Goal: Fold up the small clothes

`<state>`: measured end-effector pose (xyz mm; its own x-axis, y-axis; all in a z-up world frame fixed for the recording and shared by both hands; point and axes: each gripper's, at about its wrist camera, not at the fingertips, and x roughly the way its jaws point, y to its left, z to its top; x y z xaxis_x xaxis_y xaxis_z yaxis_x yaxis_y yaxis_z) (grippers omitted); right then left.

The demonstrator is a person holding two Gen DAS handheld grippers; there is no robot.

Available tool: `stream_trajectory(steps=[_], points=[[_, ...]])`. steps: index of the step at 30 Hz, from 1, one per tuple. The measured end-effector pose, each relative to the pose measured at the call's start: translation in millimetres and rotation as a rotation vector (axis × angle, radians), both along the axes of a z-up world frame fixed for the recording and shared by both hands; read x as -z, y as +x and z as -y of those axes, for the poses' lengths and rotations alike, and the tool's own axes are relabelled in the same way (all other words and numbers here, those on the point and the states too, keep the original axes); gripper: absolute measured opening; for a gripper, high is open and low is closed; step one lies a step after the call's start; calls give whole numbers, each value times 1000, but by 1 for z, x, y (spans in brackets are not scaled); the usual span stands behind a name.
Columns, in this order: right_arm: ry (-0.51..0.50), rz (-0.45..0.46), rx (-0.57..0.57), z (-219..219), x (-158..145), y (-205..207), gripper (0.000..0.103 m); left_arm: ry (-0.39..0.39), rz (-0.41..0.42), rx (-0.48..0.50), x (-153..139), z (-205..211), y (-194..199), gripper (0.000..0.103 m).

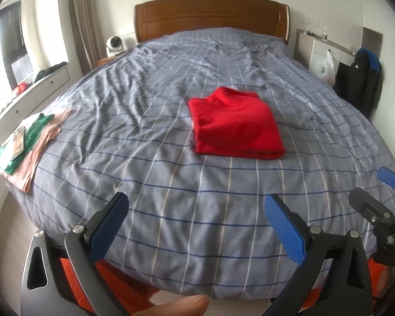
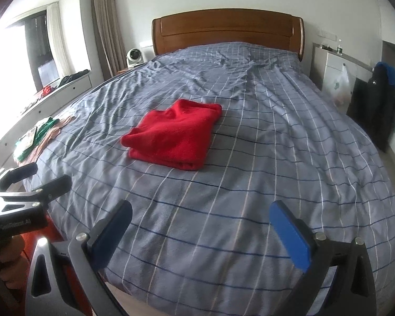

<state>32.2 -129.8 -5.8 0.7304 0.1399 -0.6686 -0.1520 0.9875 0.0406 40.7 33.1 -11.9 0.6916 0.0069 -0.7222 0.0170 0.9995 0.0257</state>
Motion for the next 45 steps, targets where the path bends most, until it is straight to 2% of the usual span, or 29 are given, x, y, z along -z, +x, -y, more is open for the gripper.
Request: stream_trajectory(steps=[3, 5, 9, 11, 13, 16, 21, 25, 30, 45], points=[[9, 11, -22, -4, -6, -3, 102, -6, -3, 12, -4, -3, -1, 103], [2, 47, -40, -7, -18, -8, 102, 7, 26, 44, -13, -5, -1, 103], [52, 225, -76, -1, -57, -25, 102, 75, 133, 58, -41, -9, -7, 103], [37, 194, -111, -5, -65, -20, 103, 106, 184, 57, -54, -10, -10, 103], [-16, 90, -167, -13, -62, -7, 102, 117, 217, 54, -64, -10, -12, 103], [-24, 53, -137, -15, -53, 0, 102, 115, 233, 46, -68, -9, -16, 103], [71, 26, -60, -7, -37, -7, 103, 77, 167, 75, -54, -3, -21, 103], [30, -4, -35, -11, -26, -11, 103, 84, 64, 75, -33, 9, -17, 103], [-9, -13, -33, -14, -30, -14, 102, -18, -31, 77, -21, 9, -14, 103], [-49, -63, -45, -25, -22, -13, 102, 32, -45, 46, -14, 7, -16, 103]])
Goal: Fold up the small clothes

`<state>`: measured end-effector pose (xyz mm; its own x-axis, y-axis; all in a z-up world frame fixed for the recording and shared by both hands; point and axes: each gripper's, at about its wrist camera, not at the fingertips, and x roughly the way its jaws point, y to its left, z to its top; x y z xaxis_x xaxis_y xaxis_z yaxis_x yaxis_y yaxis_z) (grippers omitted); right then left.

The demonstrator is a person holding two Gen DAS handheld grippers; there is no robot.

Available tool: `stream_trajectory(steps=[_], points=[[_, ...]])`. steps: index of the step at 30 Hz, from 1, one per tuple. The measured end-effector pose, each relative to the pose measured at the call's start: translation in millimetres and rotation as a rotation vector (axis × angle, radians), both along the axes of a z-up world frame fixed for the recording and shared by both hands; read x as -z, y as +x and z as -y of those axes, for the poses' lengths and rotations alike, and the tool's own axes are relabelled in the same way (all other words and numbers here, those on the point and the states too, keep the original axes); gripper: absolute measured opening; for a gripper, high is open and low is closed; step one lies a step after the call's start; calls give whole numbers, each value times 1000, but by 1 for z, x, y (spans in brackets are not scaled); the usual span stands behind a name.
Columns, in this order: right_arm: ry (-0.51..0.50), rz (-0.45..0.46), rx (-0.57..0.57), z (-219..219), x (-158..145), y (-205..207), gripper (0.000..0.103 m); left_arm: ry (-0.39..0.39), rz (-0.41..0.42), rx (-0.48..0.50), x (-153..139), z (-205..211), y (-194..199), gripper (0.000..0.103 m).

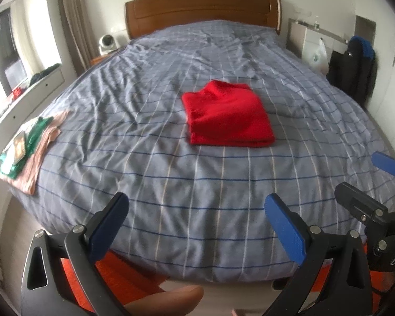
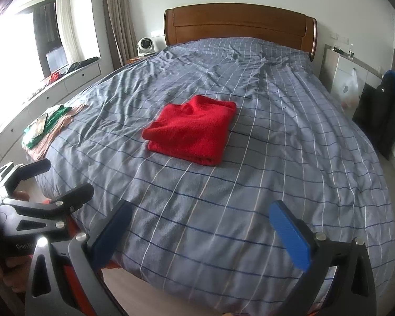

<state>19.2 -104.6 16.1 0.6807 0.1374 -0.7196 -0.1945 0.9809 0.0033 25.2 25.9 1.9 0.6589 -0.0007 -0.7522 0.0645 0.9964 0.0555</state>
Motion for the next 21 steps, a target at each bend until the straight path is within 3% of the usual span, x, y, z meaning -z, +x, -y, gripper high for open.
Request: stream_trajectory(steps=[12, 21], points=[[-12, -15, 18, -1, 2, 1, 102, 4, 0, 7, 1, 0, 1, 103], [-83, 11, 61, -6, -2, -5, 102, 2, 0, 9, 1, 0, 1, 103]])
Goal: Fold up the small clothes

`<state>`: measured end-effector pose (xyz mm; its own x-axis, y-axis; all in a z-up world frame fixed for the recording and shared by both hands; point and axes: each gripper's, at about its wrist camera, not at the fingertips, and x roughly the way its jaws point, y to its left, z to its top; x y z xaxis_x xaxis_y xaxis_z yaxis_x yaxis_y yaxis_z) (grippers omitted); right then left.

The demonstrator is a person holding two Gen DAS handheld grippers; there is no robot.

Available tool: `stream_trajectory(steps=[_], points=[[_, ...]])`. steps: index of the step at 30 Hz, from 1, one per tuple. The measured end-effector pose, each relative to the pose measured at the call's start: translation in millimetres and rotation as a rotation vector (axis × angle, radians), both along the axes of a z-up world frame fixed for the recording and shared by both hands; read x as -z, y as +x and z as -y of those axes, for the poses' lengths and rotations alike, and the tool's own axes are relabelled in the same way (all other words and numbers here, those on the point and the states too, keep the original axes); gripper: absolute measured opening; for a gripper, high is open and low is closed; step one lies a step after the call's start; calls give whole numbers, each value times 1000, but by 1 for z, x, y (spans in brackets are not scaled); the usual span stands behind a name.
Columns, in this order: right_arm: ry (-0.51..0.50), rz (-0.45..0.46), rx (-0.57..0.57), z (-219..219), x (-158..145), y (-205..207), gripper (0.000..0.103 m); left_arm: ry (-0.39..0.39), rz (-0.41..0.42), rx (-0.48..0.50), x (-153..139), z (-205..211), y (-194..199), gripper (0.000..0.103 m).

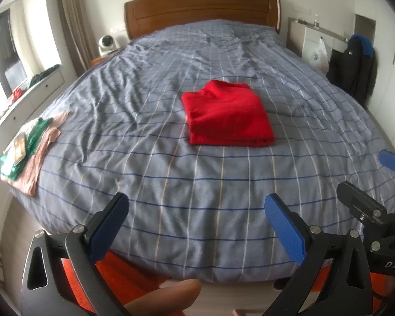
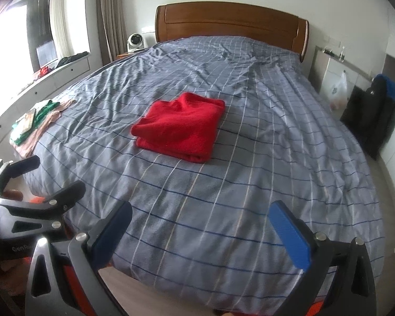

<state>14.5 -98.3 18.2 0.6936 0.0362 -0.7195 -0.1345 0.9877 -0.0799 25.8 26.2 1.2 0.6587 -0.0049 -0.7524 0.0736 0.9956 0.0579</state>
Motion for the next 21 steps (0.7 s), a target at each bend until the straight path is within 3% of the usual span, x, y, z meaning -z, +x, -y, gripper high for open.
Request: stream_trajectory(steps=[21], points=[[-18, -14, 22, 3, 7, 2, 103, -21, 15, -21, 1, -2, 2, 103]])
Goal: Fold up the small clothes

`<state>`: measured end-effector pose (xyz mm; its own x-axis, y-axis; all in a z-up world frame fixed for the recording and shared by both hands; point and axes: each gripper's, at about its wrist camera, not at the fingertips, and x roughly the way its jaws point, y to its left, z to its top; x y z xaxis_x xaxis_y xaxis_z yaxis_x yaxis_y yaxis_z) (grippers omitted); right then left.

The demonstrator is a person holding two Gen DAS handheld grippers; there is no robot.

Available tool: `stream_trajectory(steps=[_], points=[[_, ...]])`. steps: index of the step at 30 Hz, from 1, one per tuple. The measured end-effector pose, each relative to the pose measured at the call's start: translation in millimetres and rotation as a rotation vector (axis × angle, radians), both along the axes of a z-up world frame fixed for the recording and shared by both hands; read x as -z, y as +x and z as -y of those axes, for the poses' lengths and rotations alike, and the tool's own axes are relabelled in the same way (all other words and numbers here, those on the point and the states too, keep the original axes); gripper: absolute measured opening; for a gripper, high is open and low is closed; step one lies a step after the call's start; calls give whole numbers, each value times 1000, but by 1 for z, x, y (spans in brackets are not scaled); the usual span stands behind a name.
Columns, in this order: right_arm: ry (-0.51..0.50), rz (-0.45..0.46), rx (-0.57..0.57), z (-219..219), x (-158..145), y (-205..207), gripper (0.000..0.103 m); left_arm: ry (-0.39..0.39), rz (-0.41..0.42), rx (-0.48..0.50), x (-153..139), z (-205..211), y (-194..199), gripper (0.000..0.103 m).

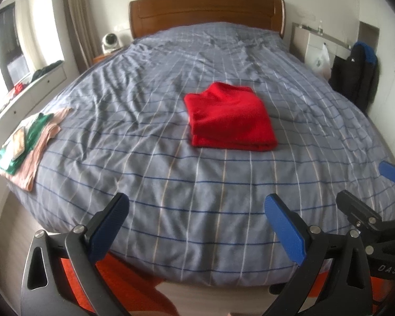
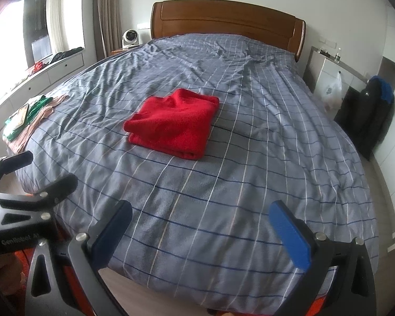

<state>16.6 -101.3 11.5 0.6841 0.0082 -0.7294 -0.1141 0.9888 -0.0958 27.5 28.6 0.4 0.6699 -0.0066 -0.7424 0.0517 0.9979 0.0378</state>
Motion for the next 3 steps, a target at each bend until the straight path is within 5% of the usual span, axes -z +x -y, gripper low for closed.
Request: stream_trajectory(steps=[3], points=[[1, -5, 2, 2, 2, 2, 102, 18, 8, 15, 1, 5, -1, 103]])
